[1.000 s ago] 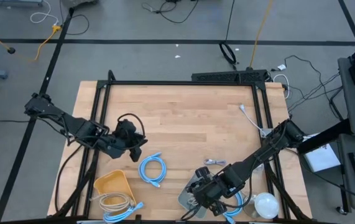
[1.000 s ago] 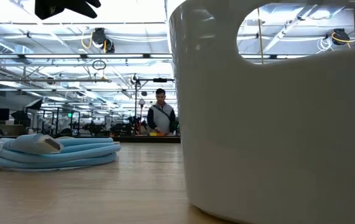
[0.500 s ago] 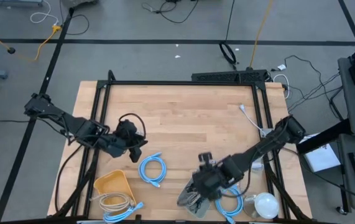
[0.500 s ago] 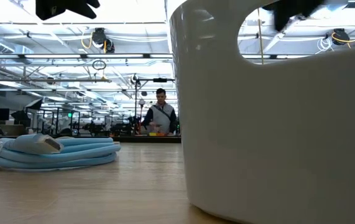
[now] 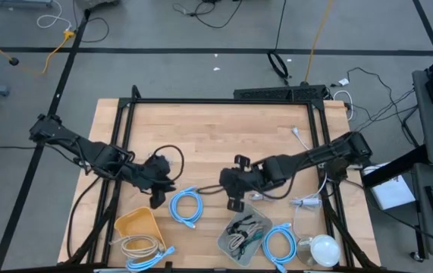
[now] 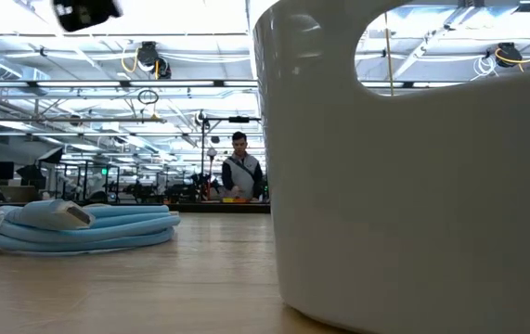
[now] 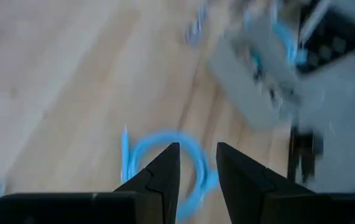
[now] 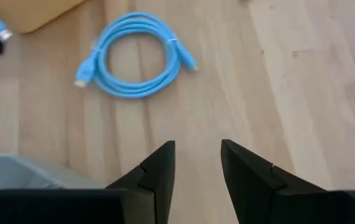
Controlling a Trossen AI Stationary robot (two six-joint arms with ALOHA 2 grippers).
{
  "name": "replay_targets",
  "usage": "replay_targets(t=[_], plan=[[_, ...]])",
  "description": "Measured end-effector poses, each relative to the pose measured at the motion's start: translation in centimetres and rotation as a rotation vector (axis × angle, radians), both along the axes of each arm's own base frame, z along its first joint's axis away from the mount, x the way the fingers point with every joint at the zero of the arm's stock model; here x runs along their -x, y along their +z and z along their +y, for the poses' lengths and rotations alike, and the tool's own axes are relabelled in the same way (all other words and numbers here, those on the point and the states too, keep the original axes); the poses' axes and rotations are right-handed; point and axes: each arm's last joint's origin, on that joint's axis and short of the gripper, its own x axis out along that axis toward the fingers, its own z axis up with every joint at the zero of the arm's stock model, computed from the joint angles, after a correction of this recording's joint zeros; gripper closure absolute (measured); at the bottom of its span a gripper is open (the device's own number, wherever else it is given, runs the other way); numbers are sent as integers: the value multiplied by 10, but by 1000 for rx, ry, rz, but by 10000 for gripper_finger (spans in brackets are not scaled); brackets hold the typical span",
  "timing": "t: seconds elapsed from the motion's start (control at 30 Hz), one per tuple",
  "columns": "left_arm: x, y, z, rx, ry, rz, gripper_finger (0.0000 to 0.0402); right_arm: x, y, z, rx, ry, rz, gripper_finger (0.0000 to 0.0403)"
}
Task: Sort cables
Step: Put the left blue HDMI cable into the yellow bin
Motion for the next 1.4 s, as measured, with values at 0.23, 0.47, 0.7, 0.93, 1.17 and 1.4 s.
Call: replay_targets(t=[0.23, 0.47, 0.7, 0.93, 1.17, 1.4], plan=[[11, -35, -2, 130, 120, 197, 278, -9, 2, -19, -21, -73, -47, 276], [0, -110, -11, 421, 289, 157, 174, -13, 7, -16, -45, -69, -114, 275], [-6, -129, -9, 390, 425, 251, 119, -17, 10, -15, -8, -5, -157, 275], [-9, -141, -7, 446, 459, 383, 148, -20, 13, -13, -8, 47, -192, 275], [-10, -143, 1, 413, 471, 391, 186, -22, 19, -13, -6, 61, -256, 275], [-14, -148, 7, 414, 446, 432, 194, -19, 25, -14, -10, 60, -281, 275]])
